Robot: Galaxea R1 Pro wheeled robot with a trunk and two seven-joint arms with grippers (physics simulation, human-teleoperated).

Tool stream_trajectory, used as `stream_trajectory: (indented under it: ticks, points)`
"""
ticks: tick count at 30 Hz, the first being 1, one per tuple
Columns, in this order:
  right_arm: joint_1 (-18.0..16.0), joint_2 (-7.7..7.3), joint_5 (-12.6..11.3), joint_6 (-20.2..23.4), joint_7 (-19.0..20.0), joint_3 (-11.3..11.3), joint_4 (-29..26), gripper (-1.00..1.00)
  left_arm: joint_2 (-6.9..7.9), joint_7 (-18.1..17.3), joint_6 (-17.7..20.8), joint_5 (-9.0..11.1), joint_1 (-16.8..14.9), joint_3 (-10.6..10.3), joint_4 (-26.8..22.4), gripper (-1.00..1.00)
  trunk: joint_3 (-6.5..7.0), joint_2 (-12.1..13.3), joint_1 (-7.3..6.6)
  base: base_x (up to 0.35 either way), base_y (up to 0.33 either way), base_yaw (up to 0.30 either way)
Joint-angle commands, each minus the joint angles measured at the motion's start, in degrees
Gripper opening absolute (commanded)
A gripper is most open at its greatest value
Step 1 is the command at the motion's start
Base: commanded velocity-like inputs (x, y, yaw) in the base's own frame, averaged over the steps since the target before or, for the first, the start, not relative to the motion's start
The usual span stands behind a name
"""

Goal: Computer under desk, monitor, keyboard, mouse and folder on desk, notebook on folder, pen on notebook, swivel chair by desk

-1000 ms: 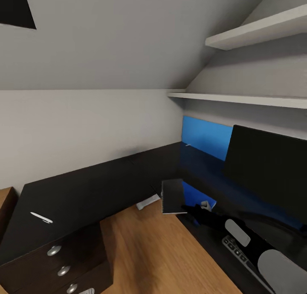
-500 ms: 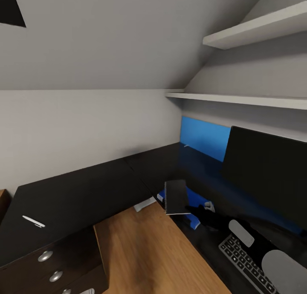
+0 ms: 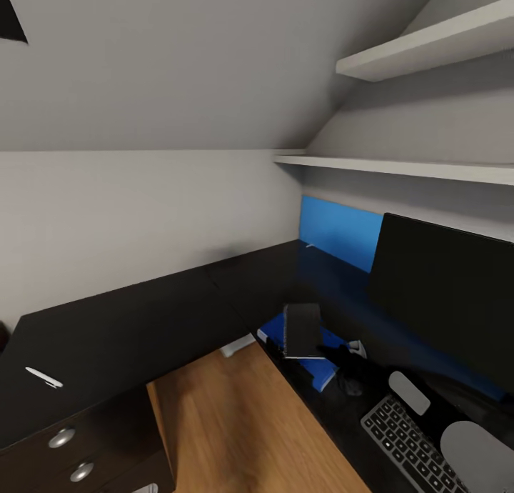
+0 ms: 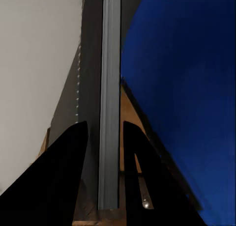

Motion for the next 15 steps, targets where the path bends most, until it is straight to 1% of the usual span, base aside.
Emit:
stream_trajectory:
  ticks: [1, 5, 8, 15]
  points:
    - [-0.06, -0.01, -0.44, 0.27, -0.02, -1.29, 0.45, -1.0, -0.05, -0.1, -0.15, 0.02, -0.04, 0.25, -0.01, 1.0, -0.06, -0.04, 0.0, 0.002, -0.166, 0.0]
    - [-0.06, 0.14, -0.34, 0.29, 0.05, -3.66, 1.03, -1.0, -0.02, -0.1, -0.14, 0.04, -0.04, 0.27, -0.01, 1.0, -0.06, -0.04, 0.0, 0.001, -0.088, 0.0]
    - [-0.06, 0.15, -0.36, 0.31, 0.07, -4.22, 1.21, -1.0, -0.01, -0.1, -0.13, 0.09, -0.03, 0.28, 0.0, 1.0, -0.06, -0.04, 0.0, 0.0, -0.024, 0.0]
    - [-0.06, 0.27, -0.44, 0.26, 0.38, -4.46, 1.27, -1.0, 0.0, -0.1, -0.14, 0.11, -0.04, 0.28, 0.01, 1.0, -0.06, -0.04, 0.0, 0.0, -0.005, 0.0]
